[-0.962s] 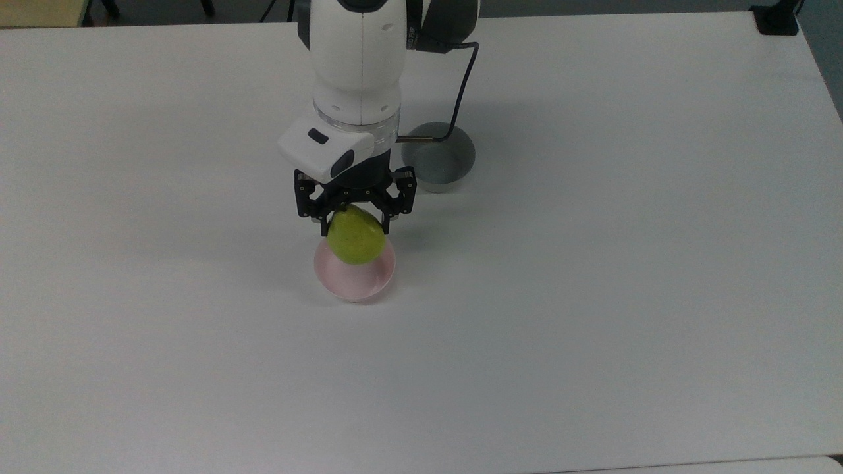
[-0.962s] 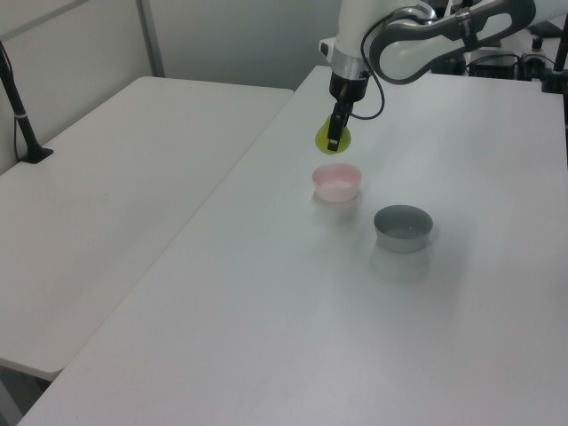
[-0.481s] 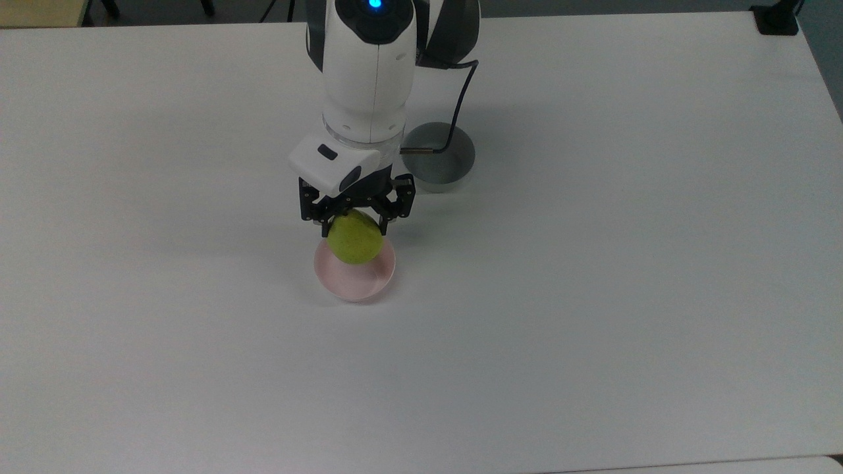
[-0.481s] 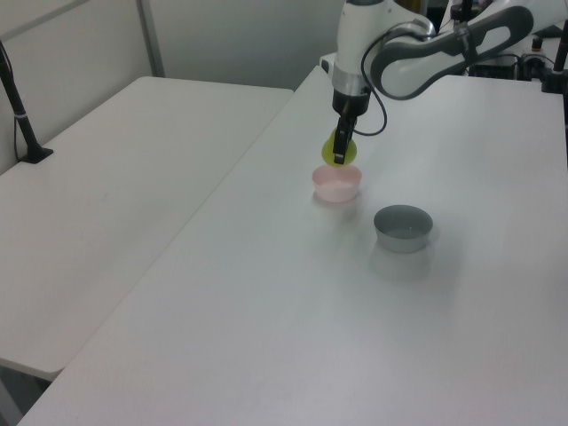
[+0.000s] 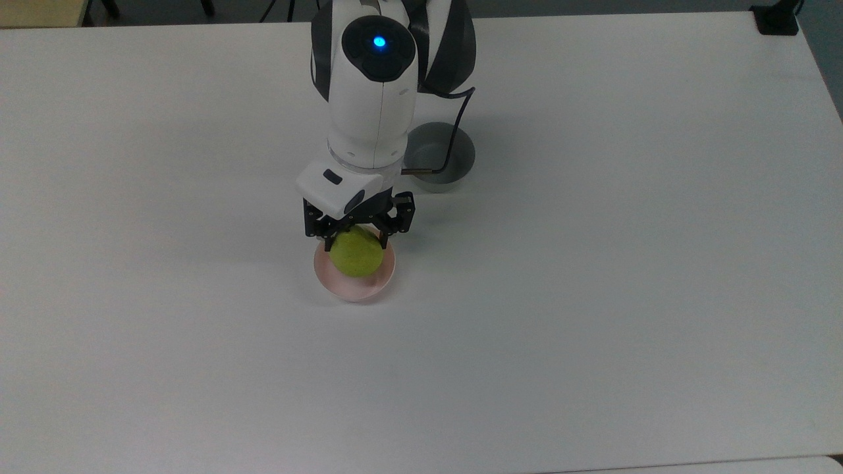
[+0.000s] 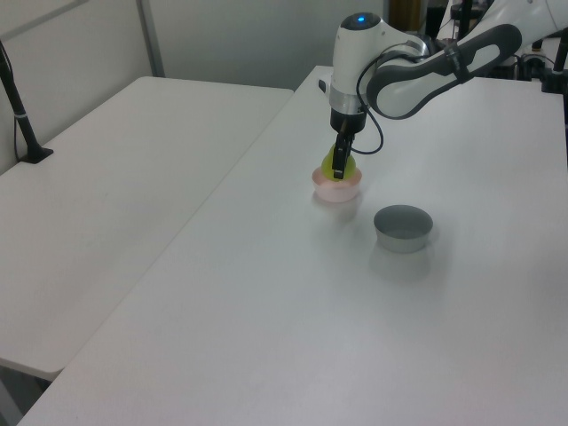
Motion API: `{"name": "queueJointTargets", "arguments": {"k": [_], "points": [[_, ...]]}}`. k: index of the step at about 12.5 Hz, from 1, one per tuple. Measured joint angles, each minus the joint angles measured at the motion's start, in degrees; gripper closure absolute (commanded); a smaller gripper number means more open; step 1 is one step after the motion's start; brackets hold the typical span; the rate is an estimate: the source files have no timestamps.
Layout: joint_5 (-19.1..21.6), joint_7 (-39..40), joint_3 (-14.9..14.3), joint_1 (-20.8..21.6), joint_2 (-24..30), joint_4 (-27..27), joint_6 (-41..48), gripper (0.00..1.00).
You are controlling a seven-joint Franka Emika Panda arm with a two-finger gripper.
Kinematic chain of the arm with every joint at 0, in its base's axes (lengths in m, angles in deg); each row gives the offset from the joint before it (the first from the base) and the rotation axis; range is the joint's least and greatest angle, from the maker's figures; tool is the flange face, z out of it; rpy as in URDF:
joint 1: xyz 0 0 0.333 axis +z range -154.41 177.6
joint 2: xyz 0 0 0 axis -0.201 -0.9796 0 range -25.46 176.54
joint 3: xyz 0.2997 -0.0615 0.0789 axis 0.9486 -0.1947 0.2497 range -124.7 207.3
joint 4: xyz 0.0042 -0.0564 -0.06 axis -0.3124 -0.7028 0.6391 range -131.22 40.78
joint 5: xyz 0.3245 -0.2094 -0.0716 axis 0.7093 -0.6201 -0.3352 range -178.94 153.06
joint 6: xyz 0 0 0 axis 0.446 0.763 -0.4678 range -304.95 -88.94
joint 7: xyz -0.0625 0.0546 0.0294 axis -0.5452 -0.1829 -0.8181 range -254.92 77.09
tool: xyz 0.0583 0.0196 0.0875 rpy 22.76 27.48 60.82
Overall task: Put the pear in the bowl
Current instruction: 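Lower the pear into the pink bowl and open the gripper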
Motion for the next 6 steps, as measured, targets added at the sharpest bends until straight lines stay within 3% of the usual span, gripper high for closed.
{"name": "queueJointTargets", "arguments": {"k": [6], "points": [[0.0, 0.0, 0.0, 0.0, -0.9, 0.0, -1.6, 0.31]]}}
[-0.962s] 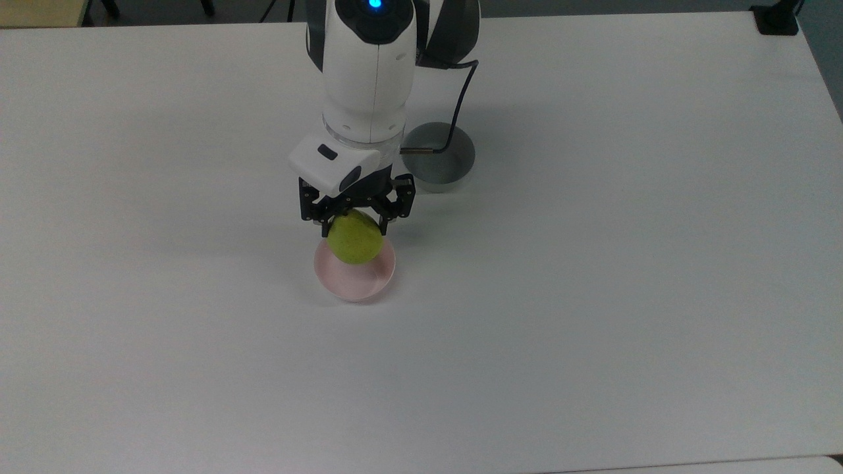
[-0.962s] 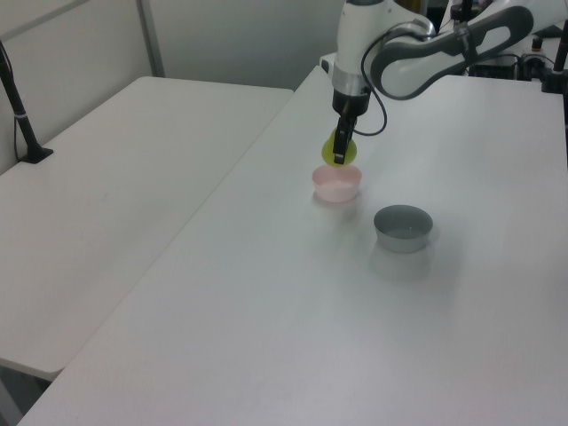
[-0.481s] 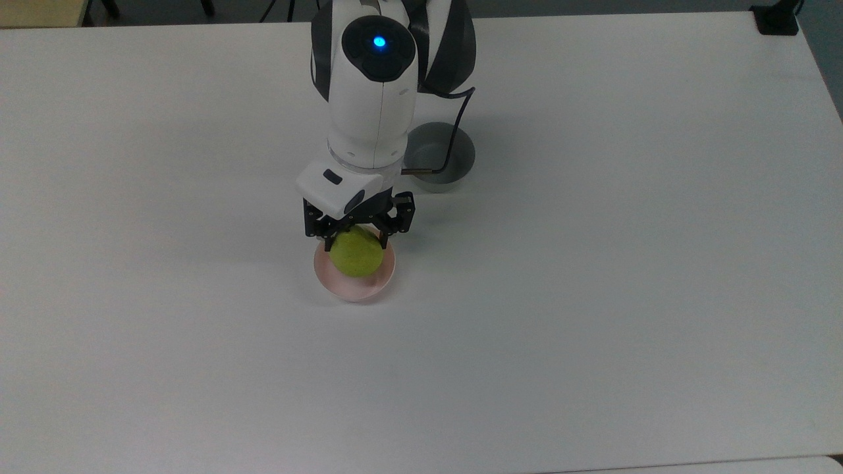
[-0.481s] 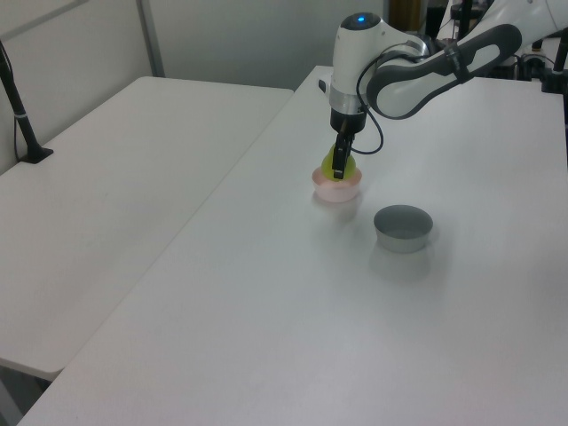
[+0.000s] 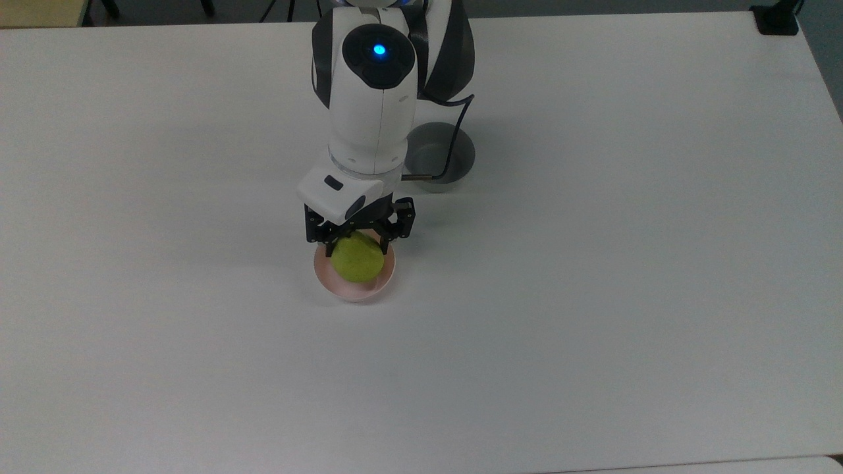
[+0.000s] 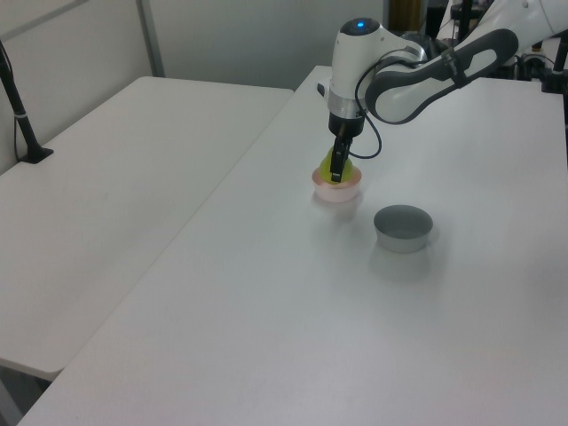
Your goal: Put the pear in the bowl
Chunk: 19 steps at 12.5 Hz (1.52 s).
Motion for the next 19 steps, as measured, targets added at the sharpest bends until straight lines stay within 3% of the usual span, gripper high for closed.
{"name": "queueJointTargets", "arguments": {"k": [1, 4, 14, 16, 19], "points": [[0.0, 0.0, 0.0, 0.0, 0.0, 0.0, 0.0, 0.23], [0.0, 0.0, -0.1, 0.0, 0.0, 0.0, 0.0, 0.14], [0.0, -0.1, -0.1, 0.0, 0.0, 0.1, 0.0, 0.11], [0.0, -0.1, -0.1, 0.0, 0.0, 0.3, 0.0, 0.01], [0.0, -0.9, -0.3, 0.0, 1.9, 1.3, 0.6, 0.0]]}}
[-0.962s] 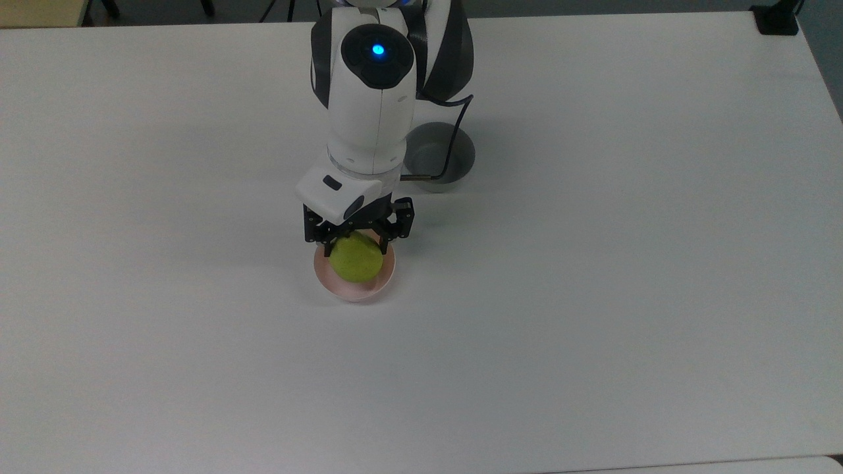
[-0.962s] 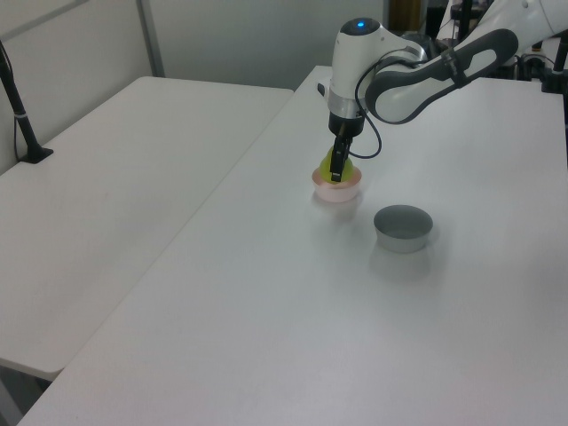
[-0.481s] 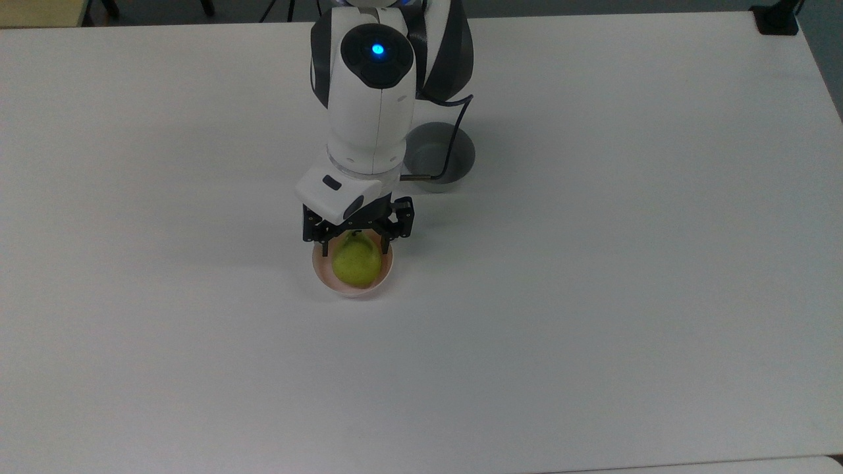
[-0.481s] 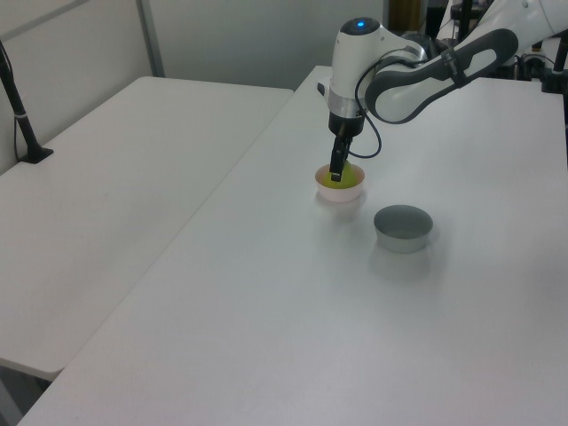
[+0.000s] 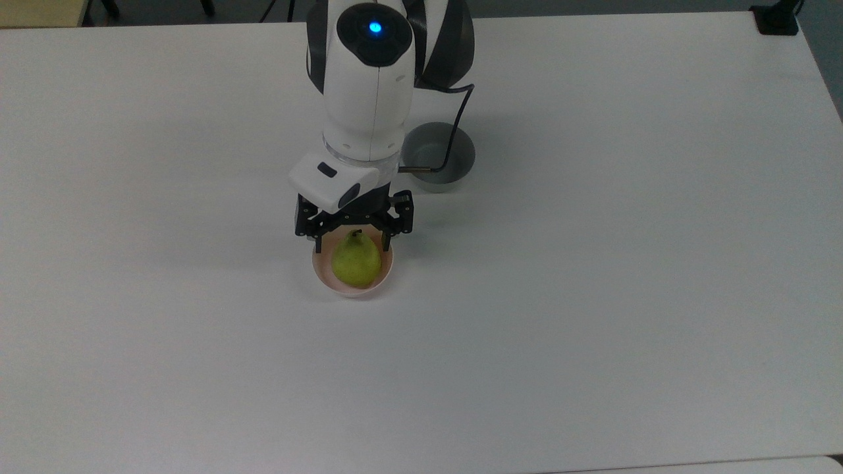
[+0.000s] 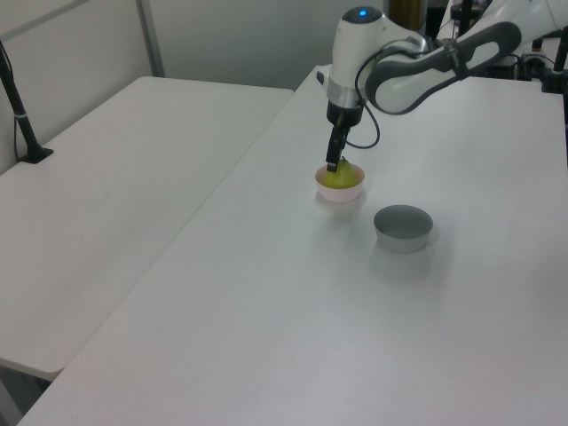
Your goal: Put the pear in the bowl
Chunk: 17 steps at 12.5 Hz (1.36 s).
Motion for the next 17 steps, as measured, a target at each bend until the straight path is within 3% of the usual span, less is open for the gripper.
{"name": "queueJointTargets", "arguments": {"k": [4, 12, 15, 17], "points": [[0.2, -2.2, 0.0, 0.2, 6.5, 1.0, 9.4, 0.0], [6.6, -4.5, 0.1, 0.6, 22.6, 0.7, 32.5, 0.0], [6.8, -4.5, 0.1, 0.6, 25.8, -0.3, 35.6, 0.0], [6.8, -4.4, 1.6, -1.0, 26.5, -1.1, 35.7, 0.0]]}}
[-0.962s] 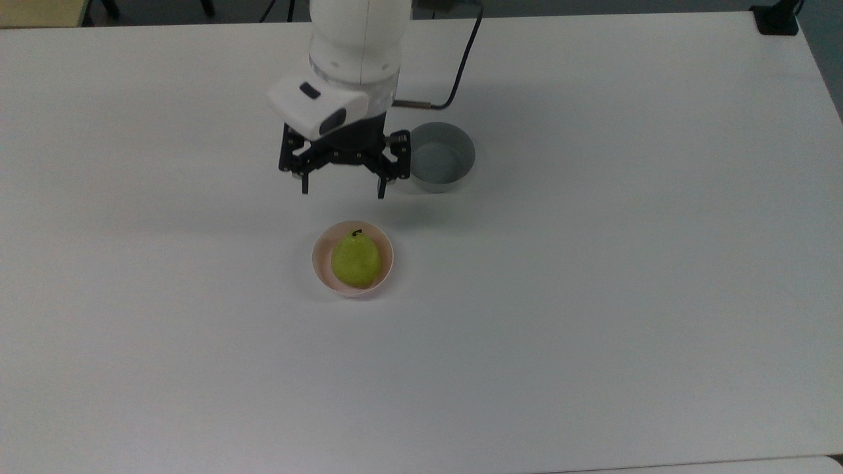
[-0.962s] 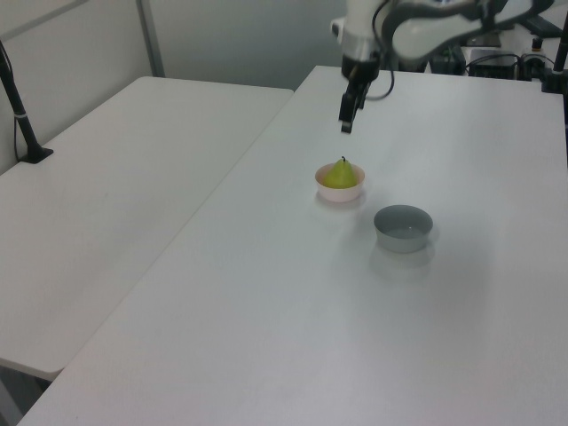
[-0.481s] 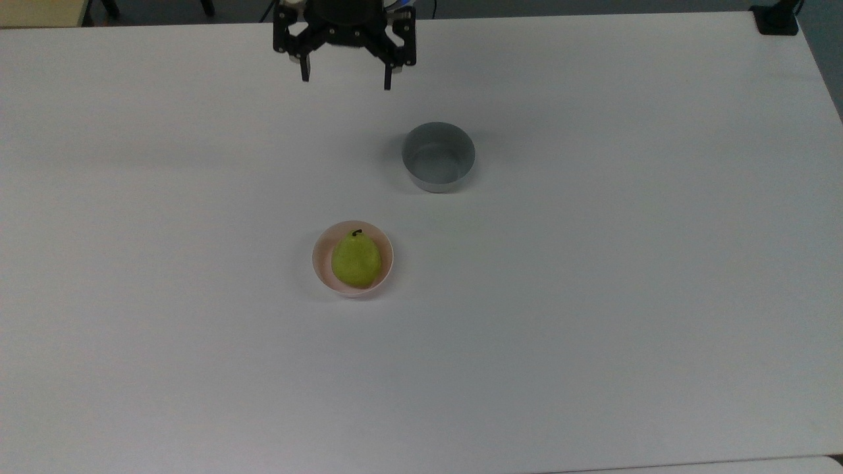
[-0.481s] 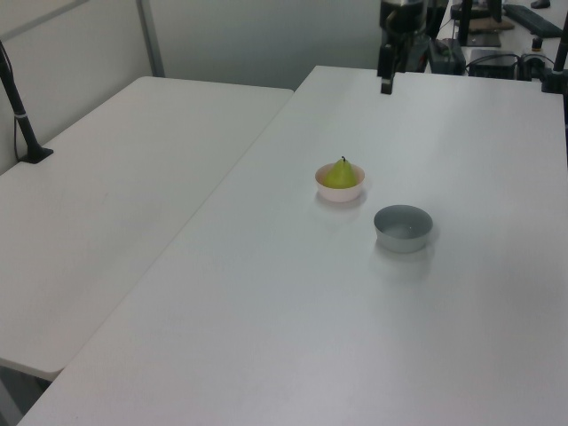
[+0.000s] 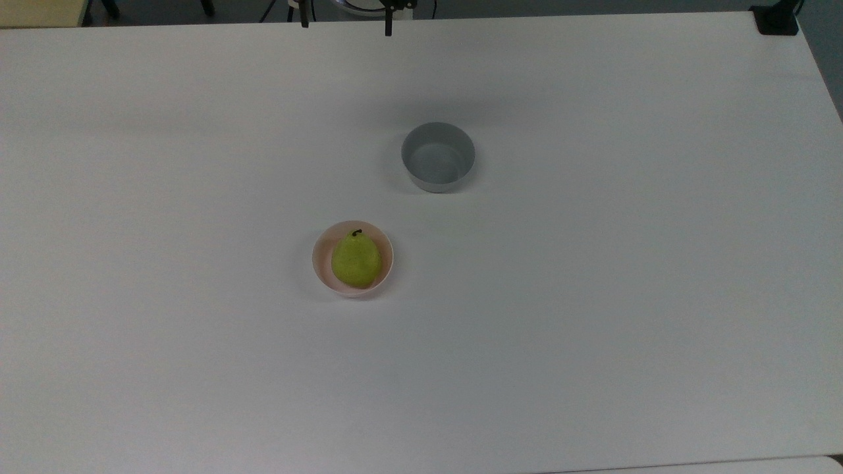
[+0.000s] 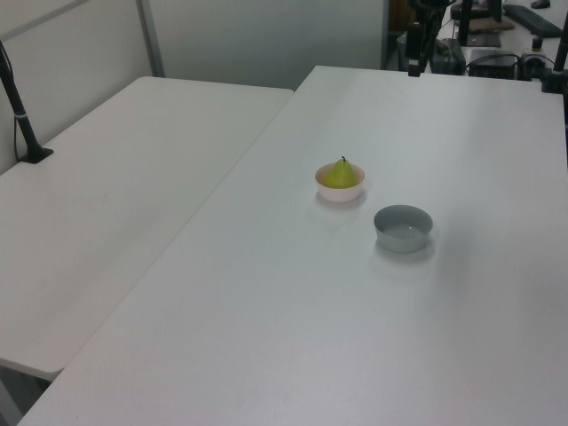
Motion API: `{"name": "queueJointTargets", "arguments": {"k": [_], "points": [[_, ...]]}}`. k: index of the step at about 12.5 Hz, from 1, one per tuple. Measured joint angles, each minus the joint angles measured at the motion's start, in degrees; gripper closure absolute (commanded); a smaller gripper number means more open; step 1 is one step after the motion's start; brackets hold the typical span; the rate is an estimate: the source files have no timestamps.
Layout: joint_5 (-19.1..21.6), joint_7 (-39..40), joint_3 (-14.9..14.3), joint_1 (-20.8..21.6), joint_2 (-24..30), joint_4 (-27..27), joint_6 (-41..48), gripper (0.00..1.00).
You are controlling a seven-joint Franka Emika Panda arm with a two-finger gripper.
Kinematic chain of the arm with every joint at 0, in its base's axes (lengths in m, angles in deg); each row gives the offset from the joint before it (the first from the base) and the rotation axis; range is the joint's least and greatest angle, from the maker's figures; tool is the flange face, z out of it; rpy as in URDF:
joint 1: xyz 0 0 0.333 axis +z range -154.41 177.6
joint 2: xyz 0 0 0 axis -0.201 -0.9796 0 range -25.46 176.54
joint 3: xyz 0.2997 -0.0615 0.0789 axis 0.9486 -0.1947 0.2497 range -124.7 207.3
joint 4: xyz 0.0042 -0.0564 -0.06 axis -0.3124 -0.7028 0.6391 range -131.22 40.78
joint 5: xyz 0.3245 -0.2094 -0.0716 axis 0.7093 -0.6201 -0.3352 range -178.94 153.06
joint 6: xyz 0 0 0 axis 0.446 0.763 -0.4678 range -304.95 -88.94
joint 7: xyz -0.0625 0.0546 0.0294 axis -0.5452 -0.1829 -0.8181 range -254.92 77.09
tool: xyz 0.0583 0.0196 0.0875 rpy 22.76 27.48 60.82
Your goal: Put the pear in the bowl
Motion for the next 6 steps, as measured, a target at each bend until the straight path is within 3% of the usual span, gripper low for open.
{"name": "queueJointTargets", "arguments": {"k": [2, 6], "points": [[0.0, 0.1, 5.6, -5.6, 0.0, -0.4, 0.0, 0.0], [0.0, 0.1, 6.8, -6.7, 0.0, -0.6, 0.1, 0.0]]}}
